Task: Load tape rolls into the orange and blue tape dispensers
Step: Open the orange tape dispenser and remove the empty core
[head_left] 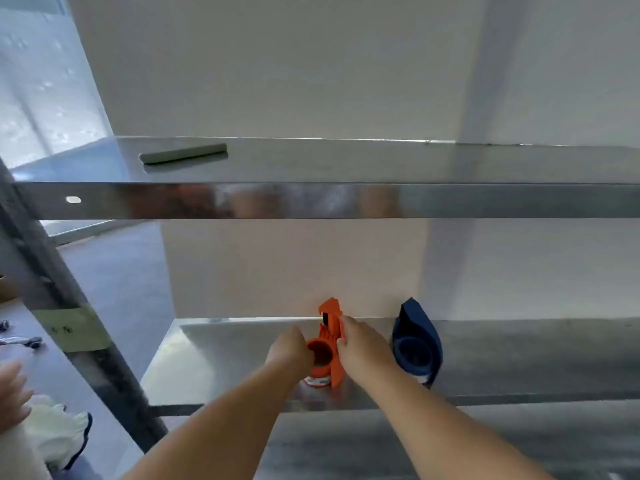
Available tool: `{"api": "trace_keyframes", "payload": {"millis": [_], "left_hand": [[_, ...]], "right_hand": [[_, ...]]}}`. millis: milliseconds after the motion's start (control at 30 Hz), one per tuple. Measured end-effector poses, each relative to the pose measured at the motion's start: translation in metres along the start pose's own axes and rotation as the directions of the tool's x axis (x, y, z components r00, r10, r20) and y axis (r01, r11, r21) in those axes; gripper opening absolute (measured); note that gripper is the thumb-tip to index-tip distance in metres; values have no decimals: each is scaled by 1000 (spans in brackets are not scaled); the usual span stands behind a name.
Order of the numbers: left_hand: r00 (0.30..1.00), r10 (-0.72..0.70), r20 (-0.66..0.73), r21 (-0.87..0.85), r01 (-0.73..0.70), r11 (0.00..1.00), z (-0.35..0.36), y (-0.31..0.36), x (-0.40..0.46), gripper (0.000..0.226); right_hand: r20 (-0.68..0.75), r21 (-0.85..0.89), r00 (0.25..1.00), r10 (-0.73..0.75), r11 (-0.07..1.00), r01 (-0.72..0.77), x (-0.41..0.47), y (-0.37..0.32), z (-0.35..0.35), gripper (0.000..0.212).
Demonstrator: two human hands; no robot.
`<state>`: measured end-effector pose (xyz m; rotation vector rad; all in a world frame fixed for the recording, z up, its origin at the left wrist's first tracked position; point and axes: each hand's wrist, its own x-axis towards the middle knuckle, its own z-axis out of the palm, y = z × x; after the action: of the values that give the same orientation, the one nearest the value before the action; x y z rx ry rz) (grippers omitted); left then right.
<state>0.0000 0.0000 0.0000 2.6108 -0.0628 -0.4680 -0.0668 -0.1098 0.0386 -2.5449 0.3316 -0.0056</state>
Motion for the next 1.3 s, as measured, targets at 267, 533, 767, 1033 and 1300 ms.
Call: {"api": "trace_keyframes", "payload": {"millis": [267, 533, 767, 1033, 1300], "left_hand": [[996, -92, 10, -107, 93, 990, 23, -12, 22, 22], [985, -158, 62, -456, 169, 874, 11, -10, 18, 35], [960, -75, 270, -810, 268, 521, -14, -11, 8, 38], [937, -11, 350, -916, 345, 204, -42, 1, -3, 32], [953, 17, 303, -925, 289, 246, -70, 17, -20, 17]], "right_hand": [[62, 31, 984, 168, 985, -170, 26, 7, 30, 50], [-2, 155, 976, 218, 964, -215, 32, 11, 39, 44], [-72, 391, 988, 136, 915, -98, 25, 22, 30, 35], [-96, 395, 995, -1, 918, 40, 21, 30, 18, 47], [-151, 166, 987, -46, 984, 72, 28, 47, 27, 42]]}}
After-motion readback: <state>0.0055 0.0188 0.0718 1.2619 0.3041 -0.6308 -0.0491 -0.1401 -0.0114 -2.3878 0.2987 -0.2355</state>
